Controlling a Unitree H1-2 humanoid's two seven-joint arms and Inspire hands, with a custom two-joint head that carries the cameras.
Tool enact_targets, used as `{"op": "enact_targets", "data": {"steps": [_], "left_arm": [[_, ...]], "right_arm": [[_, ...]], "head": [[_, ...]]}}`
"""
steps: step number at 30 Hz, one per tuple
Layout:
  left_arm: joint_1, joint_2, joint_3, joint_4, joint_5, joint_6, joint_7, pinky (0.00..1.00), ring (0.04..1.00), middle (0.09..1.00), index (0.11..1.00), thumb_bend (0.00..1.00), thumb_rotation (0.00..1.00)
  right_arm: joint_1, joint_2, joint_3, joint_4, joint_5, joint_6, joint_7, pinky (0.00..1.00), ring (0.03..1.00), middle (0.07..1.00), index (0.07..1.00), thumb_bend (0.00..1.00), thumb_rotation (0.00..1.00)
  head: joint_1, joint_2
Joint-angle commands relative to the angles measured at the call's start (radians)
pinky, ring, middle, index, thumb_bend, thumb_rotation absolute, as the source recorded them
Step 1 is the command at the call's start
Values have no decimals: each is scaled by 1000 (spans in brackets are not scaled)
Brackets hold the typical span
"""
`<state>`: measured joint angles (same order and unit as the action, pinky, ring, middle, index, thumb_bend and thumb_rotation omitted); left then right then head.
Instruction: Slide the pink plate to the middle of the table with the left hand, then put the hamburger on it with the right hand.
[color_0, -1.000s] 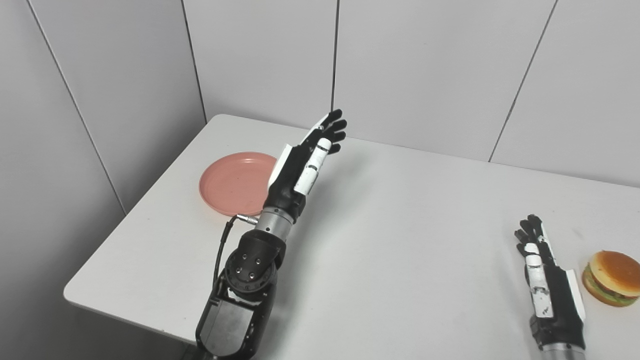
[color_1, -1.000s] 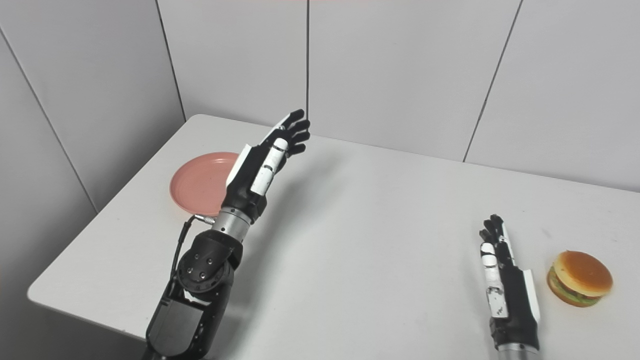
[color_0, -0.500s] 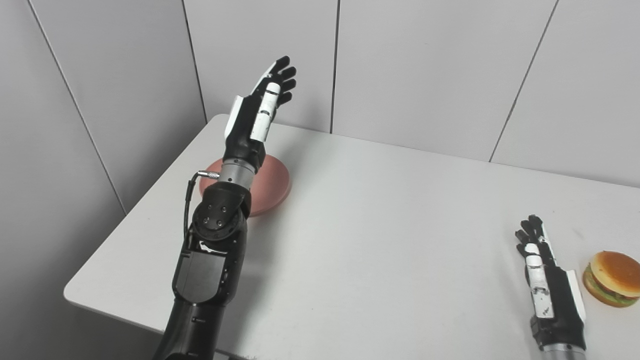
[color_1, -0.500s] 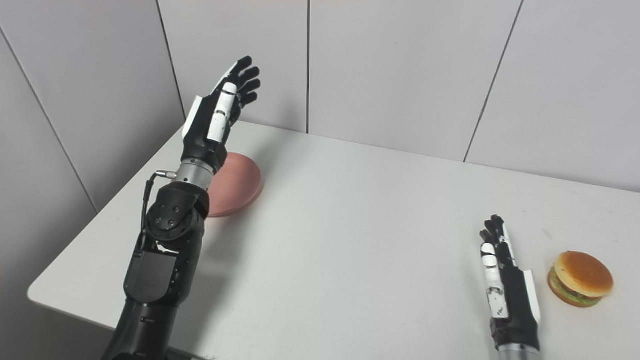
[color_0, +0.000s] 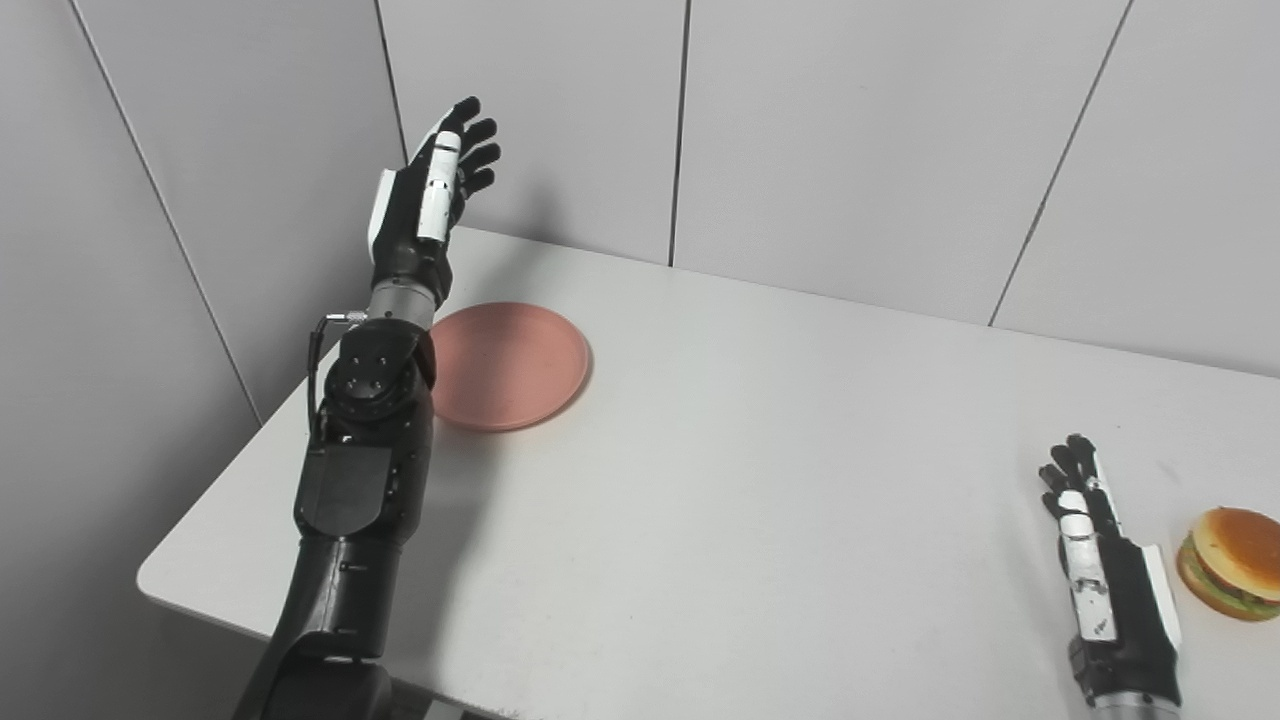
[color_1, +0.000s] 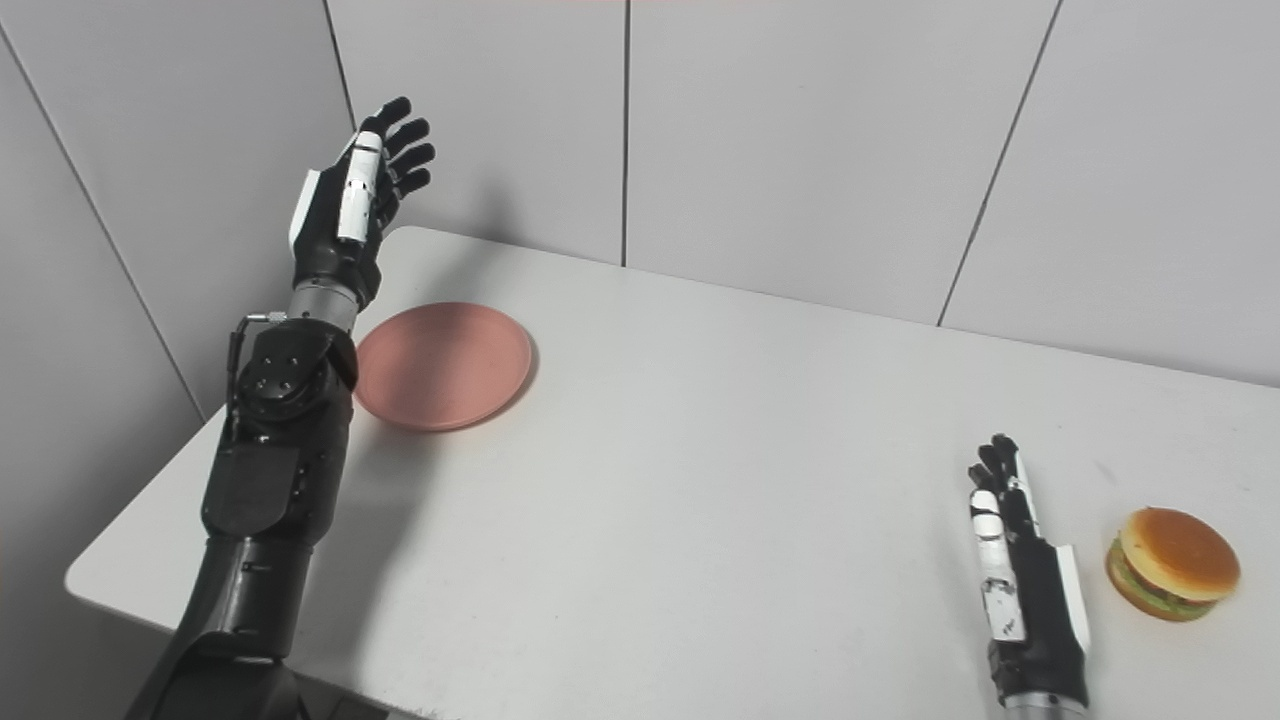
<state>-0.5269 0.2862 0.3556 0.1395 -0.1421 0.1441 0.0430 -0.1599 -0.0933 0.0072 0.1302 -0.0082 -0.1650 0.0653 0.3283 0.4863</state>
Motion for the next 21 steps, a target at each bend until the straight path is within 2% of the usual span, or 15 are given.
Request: {"op": "enact_targets", "data": {"steps": [1,9,13,21], "left_arm": [[-59,38,13,-6,-32,1,1,860,839,845,843,382,1000],[-50,73,48,30,-105,33,-12,826,844,841,829,339,964],[-44,94,50,58,-123,34,-24,807,840,839,824,319,995],[-42,116,61,127,-166,40,-30,836,843,847,838,334,1000]], "right_arm": [[52,20,3,42,9,0,-5,963,948,963,979,150,1000],[48,16,4,59,13,-12,2,983,954,967,983,142,1000],[52,16,5,48,10,0,-2,972,949,964,981,145,1000],[52,15,4,47,11,1,-1,973,953,965,982,137,1000]], "head": [[0,1],[3,-2],[3,-1],[2,4]]}}
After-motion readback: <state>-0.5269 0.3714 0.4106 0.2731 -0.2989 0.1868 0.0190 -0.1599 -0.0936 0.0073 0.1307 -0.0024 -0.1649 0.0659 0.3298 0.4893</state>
